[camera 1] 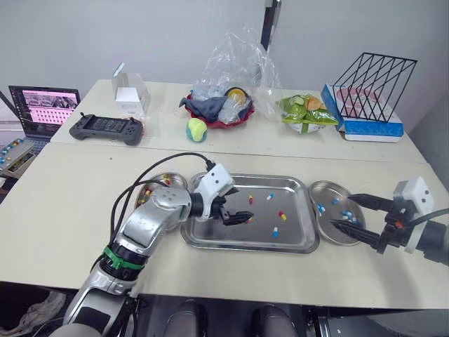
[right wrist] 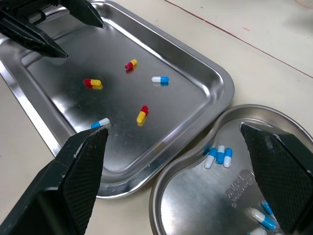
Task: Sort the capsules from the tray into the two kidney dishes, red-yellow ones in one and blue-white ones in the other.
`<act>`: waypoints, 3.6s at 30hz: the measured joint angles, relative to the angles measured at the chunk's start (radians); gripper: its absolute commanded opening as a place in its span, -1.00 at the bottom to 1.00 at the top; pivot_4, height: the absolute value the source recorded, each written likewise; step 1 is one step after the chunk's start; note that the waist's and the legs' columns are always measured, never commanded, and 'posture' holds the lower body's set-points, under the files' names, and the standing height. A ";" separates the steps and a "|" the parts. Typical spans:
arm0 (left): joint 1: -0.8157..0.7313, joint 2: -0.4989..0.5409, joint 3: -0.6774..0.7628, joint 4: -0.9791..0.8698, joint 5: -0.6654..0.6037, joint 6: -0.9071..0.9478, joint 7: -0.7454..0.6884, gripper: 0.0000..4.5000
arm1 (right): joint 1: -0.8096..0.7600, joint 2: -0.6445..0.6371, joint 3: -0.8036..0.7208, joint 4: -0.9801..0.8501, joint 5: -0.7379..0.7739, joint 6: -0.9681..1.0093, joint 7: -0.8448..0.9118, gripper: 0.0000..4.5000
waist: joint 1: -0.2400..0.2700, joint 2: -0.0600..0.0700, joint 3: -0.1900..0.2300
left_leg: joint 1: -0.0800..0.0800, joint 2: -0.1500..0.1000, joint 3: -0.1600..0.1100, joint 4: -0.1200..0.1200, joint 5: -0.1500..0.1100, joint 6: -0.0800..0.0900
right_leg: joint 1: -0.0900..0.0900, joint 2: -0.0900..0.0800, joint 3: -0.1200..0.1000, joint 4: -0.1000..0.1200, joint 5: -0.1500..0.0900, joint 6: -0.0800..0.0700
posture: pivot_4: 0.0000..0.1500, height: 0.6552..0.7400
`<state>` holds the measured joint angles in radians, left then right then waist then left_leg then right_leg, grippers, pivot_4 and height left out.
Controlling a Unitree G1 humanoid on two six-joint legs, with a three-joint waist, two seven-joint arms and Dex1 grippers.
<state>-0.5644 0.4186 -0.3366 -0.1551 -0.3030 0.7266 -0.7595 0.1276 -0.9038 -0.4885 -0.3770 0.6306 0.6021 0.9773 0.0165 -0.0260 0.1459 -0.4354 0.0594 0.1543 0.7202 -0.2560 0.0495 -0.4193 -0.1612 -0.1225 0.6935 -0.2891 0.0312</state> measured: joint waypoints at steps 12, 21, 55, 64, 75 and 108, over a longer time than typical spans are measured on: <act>0.031 -0.063 -0.109 0.088 0.147 -0.089 0.048 0.05 | 0.014 -0.010 -0.023 -0.044 0.017 0.021 -0.017 1.00 | 0.008 0.000 0.000 | 0.000 0.000 -0.001 0.000 0.000 0.001 | 0.000 0.000 0.000 0.000 0.000 0.000 | 1.00 -0.22; 0.028 -0.092 -0.117 0.117 0.221 -0.143 0.071 -0.99 | -0.004 -0.031 -0.023 -0.033 0.015 0.035 -0.017 1.00 | 0.015 0.000 0.000 | -0.001 0.000 -0.002 0.002 -0.002 0.003 | 0.001 -0.001 -0.001 0.000 0.000 0.000 | 1.00 -0.22; 0.148 0.412 0.430 0.328 -0.007 -0.435 -0.389 -0.99 | -0.228 -0.056 0.168 0.114 -0.028 0.011 0.097 1.00 | -0.001 0.001 0.000 | -0.006 0.000 -0.003 0.004 -0.002 0.003 | -0.002 0.000 -0.002 0.000 0.000 0.000 | 1.00 -0.22; 0.149 0.417 0.399 0.336 -0.005 -0.419 -0.429 -0.21 | -0.229 -0.056 0.168 0.116 -0.029 0.014 0.102 1.00 | -0.005 0.001 0.000 | -0.006 0.000 -0.003 0.004 -0.002 0.003 | -0.002 0.000 -0.002 0.001 0.000 0.000 | 1.00 -0.22; 0.182 0.443 0.538 0.347 -0.080 -0.388 -0.424 0.98 | -0.245 -0.048 0.134 0.223 -0.029 -0.002 0.080 1.00 | -0.007 0.001 0.000 | -0.006 0.000 -0.003 0.004 -0.002 0.003 | -0.003 0.000 -0.002 0.001 0.000 0.000 | 1.00 -0.22; 0.390 0.412 0.797 0.555 -0.167 -0.552 -0.350 0.98 | -0.233 0.032 0.004 0.665 -0.182 -0.300 -0.073 1.00 | -0.022 0.001 0.000 | -0.006 0.002 -0.003 0.004 -0.002 0.003 | -0.003 0.000 -0.002 0.002 0.000 0.000 | 1.00 -0.22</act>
<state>-0.1747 0.8303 0.4609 0.3997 -0.4702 0.1746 -1.1090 -0.1059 -0.8718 -0.4844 0.2879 0.4489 0.3019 0.9047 -0.0052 -0.0249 0.1460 -0.4409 0.0609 0.1517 0.7239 -0.2579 0.0520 -0.4221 -0.1616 -0.1241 0.6954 -0.2892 0.0315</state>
